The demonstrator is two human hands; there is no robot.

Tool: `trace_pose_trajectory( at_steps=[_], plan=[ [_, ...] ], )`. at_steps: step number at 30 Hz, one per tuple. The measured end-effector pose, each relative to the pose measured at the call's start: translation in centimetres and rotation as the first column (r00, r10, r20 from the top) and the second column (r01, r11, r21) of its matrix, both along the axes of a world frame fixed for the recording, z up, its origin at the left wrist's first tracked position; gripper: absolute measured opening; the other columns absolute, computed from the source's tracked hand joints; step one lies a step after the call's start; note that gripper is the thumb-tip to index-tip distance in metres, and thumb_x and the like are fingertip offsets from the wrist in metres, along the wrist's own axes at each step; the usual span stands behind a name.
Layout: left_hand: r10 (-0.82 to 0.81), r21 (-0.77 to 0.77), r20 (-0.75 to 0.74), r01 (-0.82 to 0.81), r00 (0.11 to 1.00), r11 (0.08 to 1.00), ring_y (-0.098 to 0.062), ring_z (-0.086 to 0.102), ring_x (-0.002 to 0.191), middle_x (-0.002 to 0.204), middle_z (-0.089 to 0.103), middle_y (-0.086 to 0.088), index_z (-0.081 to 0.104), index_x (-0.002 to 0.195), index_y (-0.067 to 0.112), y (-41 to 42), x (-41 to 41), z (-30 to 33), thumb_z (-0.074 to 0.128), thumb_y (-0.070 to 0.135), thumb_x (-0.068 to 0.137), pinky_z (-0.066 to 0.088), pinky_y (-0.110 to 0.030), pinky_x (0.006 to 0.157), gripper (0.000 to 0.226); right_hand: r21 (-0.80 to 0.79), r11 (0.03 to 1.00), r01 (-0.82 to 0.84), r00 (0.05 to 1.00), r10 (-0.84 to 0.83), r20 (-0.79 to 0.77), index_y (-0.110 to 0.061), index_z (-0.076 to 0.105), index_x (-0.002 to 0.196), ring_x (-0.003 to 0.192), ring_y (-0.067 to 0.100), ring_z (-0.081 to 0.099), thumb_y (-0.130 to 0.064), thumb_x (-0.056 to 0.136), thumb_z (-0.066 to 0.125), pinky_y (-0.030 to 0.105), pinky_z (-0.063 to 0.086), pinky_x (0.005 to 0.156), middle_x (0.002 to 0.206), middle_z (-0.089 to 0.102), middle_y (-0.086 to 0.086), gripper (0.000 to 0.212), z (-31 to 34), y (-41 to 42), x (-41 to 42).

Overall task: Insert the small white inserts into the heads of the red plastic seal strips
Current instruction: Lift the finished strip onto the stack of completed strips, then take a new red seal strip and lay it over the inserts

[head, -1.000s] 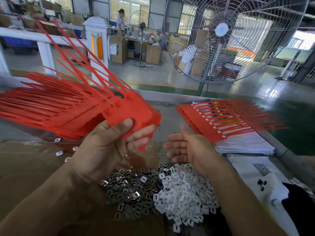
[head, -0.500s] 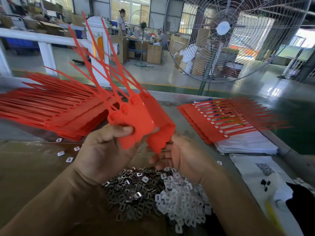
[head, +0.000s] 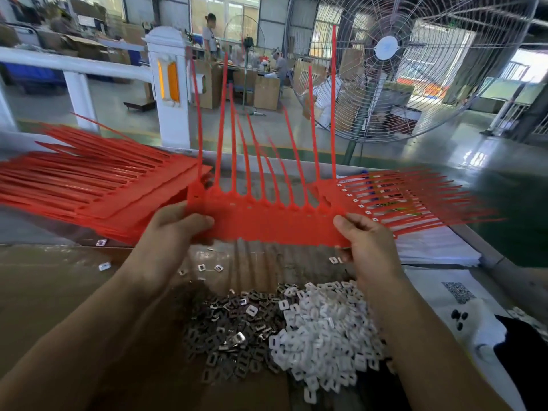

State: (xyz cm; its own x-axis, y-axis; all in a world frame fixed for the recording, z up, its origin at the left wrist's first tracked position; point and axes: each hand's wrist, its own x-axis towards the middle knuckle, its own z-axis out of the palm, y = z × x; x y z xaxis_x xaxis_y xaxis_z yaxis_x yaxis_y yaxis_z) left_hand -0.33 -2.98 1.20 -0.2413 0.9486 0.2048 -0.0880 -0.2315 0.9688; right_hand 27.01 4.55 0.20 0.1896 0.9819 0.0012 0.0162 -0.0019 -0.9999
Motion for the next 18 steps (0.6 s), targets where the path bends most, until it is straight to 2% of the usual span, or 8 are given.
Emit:
trace_pose_trajectory(
  at_steps=[1, 3, 6, 10, 12, 14, 16, 18],
  plan=[
    [0.035, -0.027, -0.143, -0.039, 0.989, 0.999, -0.007, 0.063, 0.057, 0.067, 0.072, 0.0, 0.073, 0.076, 0.009, 0.1, -0.1, -0.5, 0.056, -0.001, 0.092, 0.051, -0.02, 0.058, 0.025, -0.006, 1.0, 0.021, 0.999, -0.021, 0.046, -0.022, 0.074, 0.096, 0.058, 0.009, 0.067, -0.02, 0.094, 0.074, 0.022, 0.049, 0.047, 0.087, 0.079, -0.005, 0.003, -0.1, 0.1, 0.2],
    [0.044, -0.092, -0.291, -0.074, 0.956, 0.993, -0.006, 0.061, 0.054, 0.066, 0.073, -0.002, 0.071, 0.08, 0.011, 0.4, -0.2, -1.5, 0.058, 0.007, 0.096, 0.047, -0.028, 0.062, 0.022, -0.022, 0.999, 0.043, 0.994, -0.04, 0.097, -0.021, 0.074, 0.095, 0.061, 0.012, 0.069, -0.02, 0.093, 0.076, 0.024, 0.048, 0.048, 0.086, 0.079, -0.002, 0.003, -0.4, 0.4, 0.4],
    [0.056, -0.149, -0.407, -0.126, 0.912, 0.981, -0.011, 0.066, 0.057, 0.071, 0.075, -0.003, 0.074, 0.083, 0.025, 0.6, -0.6, -2.2, 0.063, 0.017, 0.096, 0.051, -0.036, 0.067, 0.019, -0.016, 0.998, 0.056, 0.968, -0.05, 0.247, -0.02, 0.075, 0.102, 0.073, 0.018, 0.068, -0.023, 0.093, 0.076, 0.028, 0.048, 0.061, 0.093, 0.077, 0.002, 0.01, -0.7, 0.8, 0.7],
    [0.116, -0.147, -0.619, -0.259, 0.777, 0.955, -0.006, 0.068, 0.061, 0.069, 0.073, 0.01, 0.072, 0.087, 0.028, 0.6, -0.7, -2.2, 0.073, 0.026, 0.089, 0.055, -0.036, 0.072, 0.003, 0.0, 0.999, 0.047, 0.883, -0.041, 0.468, -0.014, 0.075, 0.119, 0.094, 0.024, 0.071, -0.026, 0.095, 0.073, 0.038, 0.057, 0.088, 0.105, 0.075, 0.004, 0.028, -1.1, 1.0, 1.1],
    [0.106, -0.171, -0.698, -0.309, 0.708, 0.936, -0.006, 0.067, 0.071, 0.075, 0.072, 0.01, 0.067, 0.108, 0.027, 0.5, -0.7, -2.2, 0.076, 0.028, 0.086, 0.053, -0.035, 0.077, 0.023, 0.008, 0.998, 0.057, 0.843, -0.053, 0.535, -0.013, 0.075, 0.122, 0.092, 0.021, 0.068, -0.027, 0.095, 0.072, 0.033, 0.053, 0.083, 0.104, 0.074, 0.002, 0.03, -1.3, 1.2, 1.4],
    [0.098, -0.164, -0.768, -0.343, 0.633, 0.925, -0.005, 0.062, 0.077, 0.08, 0.066, 0.016, 0.06, 0.123, 0.026, 0.2, -0.7, -2.0, 0.076, 0.028, 0.085, 0.047, -0.033, 0.078, 0.041, 0.03, 0.998, 0.056, 0.79, -0.063, 0.609, -0.014, 0.075, 0.12, 0.083, 0.011, 0.062, -0.028, 0.096, 0.071, 0.029, 0.045, 0.074, 0.092, 0.069, -0.006, 0.028, -1.5, 1.3, 1.6],
    [0.07, -0.16, -0.817, -0.341, 0.572, 0.926, -0.008, 0.062, 0.082, 0.084, 0.064, 0.021, 0.062, 0.123, 0.027, -0.1, -0.7, -1.7, 0.076, 0.028, 0.085, 0.047, -0.034, 0.083, 0.041, 0.051, 0.997, 0.053, 0.748, -0.074, 0.66, -0.014, 0.076, 0.118, 0.073, -0.001, 0.054, -0.028, 0.096, 0.07, 0.024, 0.04, 0.064, 0.081, 0.062, -0.015, 0.027, -1.7, 1.4, 1.8],
    [0.044, -0.172, -0.831, -0.332, 0.554, 0.928, -0.01, 0.064, 0.086, 0.085, 0.066, 0.02, 0.066, 0.117, 0.031, -0.2, -0.7, -1.5, 0.075, 0.029, 0.085, 0.05, -0.036, 0.087, 0.034, 0.045, 0.997, 0.056, 0.71, -0.071, 0.701, -0.014, 0.076, 0.119, 0.072, -0.004, 0.051, -0.028, 0.096, 0.07, 0.021, 0.038, 0.063, 0.086, 0.068, -0.013, 0.027, -1.7, 1.3, 2.1]
  ],
)
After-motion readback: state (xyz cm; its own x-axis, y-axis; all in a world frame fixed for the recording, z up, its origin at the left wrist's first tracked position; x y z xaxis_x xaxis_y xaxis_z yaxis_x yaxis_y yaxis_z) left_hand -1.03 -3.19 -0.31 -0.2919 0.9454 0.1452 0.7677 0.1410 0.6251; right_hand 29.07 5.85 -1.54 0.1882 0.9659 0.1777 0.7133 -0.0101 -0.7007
